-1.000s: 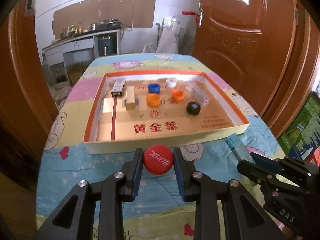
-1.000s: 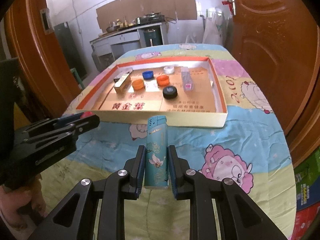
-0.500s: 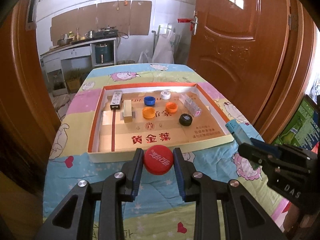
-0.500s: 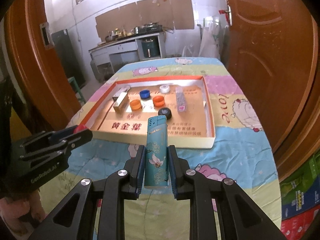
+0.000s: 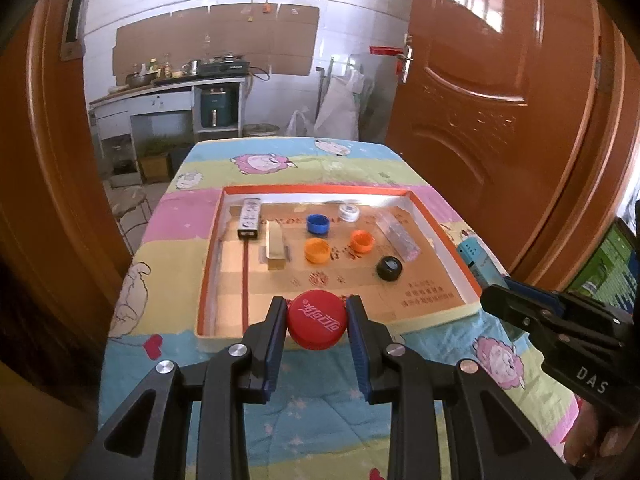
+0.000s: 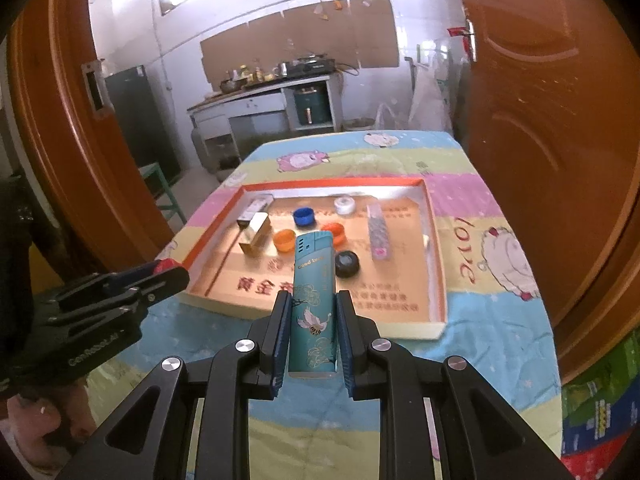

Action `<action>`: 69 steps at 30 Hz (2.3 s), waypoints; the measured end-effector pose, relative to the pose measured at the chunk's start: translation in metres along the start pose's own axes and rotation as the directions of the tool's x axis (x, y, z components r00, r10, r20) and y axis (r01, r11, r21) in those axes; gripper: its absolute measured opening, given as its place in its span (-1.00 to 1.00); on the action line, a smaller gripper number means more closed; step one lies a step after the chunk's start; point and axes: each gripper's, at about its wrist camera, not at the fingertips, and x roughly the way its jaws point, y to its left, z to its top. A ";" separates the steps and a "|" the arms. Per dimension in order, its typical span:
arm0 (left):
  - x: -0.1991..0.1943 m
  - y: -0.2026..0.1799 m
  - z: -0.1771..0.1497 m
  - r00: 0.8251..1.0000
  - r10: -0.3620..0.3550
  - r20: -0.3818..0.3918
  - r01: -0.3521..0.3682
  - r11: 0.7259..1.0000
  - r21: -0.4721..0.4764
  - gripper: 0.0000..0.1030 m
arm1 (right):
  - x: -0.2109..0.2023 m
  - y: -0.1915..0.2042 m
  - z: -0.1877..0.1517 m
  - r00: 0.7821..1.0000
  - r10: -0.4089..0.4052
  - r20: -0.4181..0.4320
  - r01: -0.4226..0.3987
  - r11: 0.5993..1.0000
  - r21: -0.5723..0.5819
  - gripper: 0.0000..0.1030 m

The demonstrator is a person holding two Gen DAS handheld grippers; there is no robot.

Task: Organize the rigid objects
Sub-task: 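Carry the teal tube and red cap over the tray with both grippers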

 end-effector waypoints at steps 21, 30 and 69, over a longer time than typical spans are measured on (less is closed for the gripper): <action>0.056 0.034 0.027 0.996 0.065 -0.055 -0.069 0.996 -0.063 -0.40 | 0.078 0.009 0.038 0.994 0.080 -0.072 -0.080 0.997 0.003 -0.57; 0.082 0.048 0.034 0.993 0.083 -0.081 -0.090 0.992 -0.085 -0.41 | 0.113 0.005 0.042 0.989 0.091 -0.121 -0.089 0.996 0.020 -0.57; 0.135 0.062 0.034 0.986 0.095 -0.137 -0.104 0.993 -0.059 -0.40 | 0.175 0.005 0.035 0.977 -0.017 -0.211 0.012 1.000 -0.028 -0.56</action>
